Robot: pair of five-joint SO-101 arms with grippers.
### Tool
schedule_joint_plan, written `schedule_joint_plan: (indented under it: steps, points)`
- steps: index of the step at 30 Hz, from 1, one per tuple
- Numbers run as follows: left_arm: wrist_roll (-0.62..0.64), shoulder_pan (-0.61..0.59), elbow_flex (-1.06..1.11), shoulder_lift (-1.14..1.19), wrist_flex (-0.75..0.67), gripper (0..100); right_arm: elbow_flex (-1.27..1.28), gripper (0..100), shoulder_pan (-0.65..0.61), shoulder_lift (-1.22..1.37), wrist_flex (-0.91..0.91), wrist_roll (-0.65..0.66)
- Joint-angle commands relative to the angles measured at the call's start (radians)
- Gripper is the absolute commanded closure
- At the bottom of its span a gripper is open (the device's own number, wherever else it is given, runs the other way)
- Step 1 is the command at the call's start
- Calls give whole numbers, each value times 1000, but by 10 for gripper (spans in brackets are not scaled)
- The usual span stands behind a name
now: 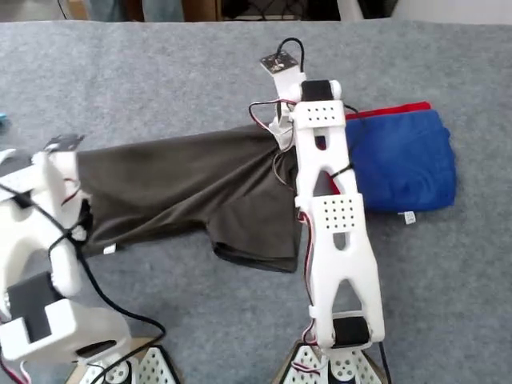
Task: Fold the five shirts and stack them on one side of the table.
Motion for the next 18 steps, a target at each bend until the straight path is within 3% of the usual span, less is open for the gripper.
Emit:
schedule_joint_plan:
  steps: [1,7,13,18]
  points:
    - [51,88,-131,-17,58,971,-214,984,-2,-16,80,20]
    - [201,88,-325,11,29,970,-197,984,-3,-97,72,14]
    - [302,84,-328,227,-253,970,-199,984,-14,-90,-49,12]
    - [382,33,-470,465,-443,970,-137,984,-31,-28,-118,-28]
